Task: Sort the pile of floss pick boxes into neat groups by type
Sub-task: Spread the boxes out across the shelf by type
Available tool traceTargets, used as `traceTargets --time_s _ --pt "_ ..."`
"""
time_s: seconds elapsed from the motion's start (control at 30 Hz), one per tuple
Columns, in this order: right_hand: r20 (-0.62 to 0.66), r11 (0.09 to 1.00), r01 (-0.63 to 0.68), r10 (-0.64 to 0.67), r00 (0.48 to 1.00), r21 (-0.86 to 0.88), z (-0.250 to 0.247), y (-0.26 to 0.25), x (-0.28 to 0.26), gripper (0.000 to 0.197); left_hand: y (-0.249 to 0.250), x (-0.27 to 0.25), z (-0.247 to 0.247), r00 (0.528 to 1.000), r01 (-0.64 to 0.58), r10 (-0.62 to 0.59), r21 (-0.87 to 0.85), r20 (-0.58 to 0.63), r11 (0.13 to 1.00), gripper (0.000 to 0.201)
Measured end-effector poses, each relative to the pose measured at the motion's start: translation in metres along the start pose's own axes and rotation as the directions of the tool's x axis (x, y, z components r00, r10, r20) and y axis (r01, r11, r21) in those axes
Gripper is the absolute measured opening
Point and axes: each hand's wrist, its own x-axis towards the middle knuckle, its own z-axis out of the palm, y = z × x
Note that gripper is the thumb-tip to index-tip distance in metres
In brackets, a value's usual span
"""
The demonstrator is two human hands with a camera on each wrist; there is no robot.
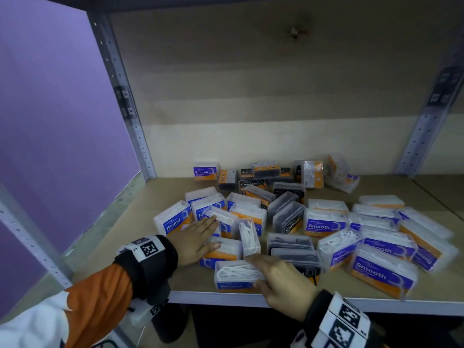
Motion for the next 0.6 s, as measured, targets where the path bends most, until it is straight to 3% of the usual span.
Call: traceTargets --time_s 0.2,0.6 --pt "0.006 0.996 -0.014 0.015 1.0 -0.092 0.005 -0.005 0.002 0.055 0.0 0.002 0.002 1.0 -0.002 0.002 -0.01 -0.028 1.0 0.064" --pt "0.001 0.972 -0.065 0.067 0.998 -0.226 0.019 0.006 0.018 0.058 -0.002 0.008 0.005 0.999 -0.003 0.002 -0.021 -0.036 1.0 0.063"
